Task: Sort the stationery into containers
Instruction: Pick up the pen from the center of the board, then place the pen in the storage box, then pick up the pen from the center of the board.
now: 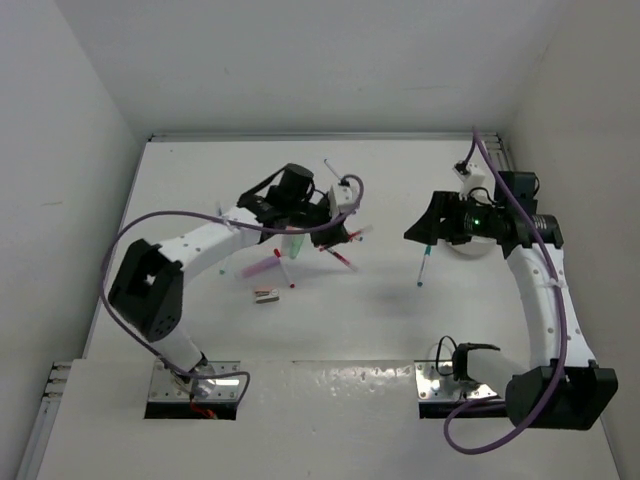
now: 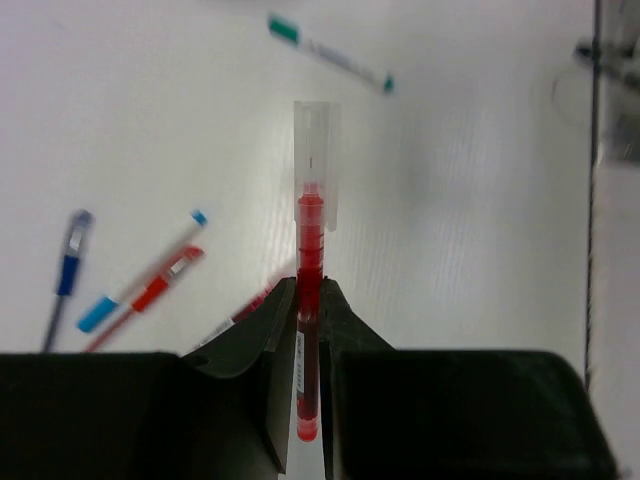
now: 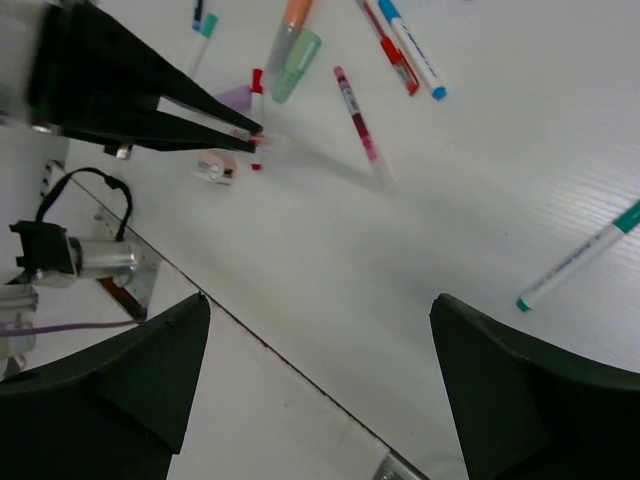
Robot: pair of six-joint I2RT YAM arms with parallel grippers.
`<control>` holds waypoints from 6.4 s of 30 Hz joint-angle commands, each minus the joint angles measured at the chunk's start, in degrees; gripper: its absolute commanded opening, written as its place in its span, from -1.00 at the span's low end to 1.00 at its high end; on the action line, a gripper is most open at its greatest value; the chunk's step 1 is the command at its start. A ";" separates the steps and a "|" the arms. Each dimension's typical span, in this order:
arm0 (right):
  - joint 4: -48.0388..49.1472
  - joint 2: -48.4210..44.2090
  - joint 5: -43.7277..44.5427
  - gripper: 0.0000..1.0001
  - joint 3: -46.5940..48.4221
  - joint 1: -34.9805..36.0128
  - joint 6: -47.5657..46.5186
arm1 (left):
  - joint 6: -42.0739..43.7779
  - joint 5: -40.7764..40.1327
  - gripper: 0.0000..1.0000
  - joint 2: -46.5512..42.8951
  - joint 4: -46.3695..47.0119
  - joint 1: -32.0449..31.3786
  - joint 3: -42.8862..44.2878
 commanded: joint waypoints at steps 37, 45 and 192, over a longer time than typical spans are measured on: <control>24.13 12.56 -3.24 0.02 4.58 9.83 26.82 | -35.88 -4.60 -1.00 -1.67 21.85 -5.22 7.16; 22.82 13.18 -0.79 -0.84 5.89 10.36 23.83 | -35.71 -4.51 -0.67 -1.14 21.94 -5.92 7.69; 18.34 20.48 -1.58 -1.00 10.10 7.72 22.80 | -39.93 -3.10 -0.09 0.35 23.44 -3.63 4.26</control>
